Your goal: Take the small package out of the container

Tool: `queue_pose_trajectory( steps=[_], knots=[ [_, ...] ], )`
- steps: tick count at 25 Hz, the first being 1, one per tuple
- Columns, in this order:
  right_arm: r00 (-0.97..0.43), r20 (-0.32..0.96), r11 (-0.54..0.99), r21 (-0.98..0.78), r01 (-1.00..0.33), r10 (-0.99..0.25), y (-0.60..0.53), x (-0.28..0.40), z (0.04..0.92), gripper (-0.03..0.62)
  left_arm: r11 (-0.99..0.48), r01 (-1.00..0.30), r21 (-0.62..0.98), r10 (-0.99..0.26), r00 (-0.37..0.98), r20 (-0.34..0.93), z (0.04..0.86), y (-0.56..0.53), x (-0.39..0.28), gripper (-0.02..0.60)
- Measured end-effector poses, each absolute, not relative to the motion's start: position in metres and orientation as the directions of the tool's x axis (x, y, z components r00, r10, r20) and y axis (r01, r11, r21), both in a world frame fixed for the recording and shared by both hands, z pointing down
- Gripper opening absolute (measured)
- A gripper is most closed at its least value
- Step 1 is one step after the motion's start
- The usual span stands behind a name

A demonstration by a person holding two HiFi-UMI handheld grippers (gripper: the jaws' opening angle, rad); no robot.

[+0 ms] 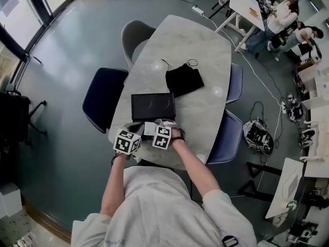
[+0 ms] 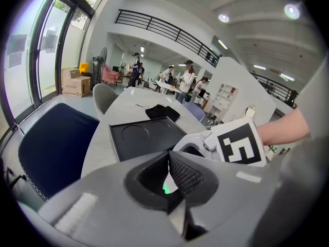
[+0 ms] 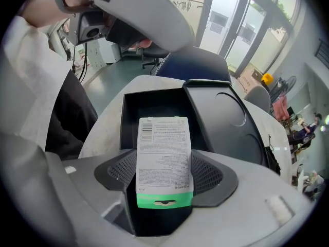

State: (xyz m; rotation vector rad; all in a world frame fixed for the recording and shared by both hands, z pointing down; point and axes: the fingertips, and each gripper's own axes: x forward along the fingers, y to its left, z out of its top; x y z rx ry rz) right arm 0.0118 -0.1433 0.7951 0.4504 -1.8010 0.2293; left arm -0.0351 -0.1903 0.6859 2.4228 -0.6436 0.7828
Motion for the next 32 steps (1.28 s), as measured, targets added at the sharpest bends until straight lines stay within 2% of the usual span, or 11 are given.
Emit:
queue_pose_trajectory(
  steps=[15, 32],
  knots=[
    [-0.302, 0.884, 0.810, 0.131, -0.571, -0.356, -0.139, 0.020, 0.740, 0.327, -0.727, -0.588, 0.355, -0.279, 0.724, 0.631, 0.677, -0.156, -0.018, 0.054],
    [-0.383, 0.715, 0.558, 0.011, -0.830, -0.584, -0.116, 0.045, 0.681, 0.327, -0.724, -0.607, 0.329, -0.313, 0.713, 0.627, 0.658, -0.115, -0.019, 0.054]
  ],
)
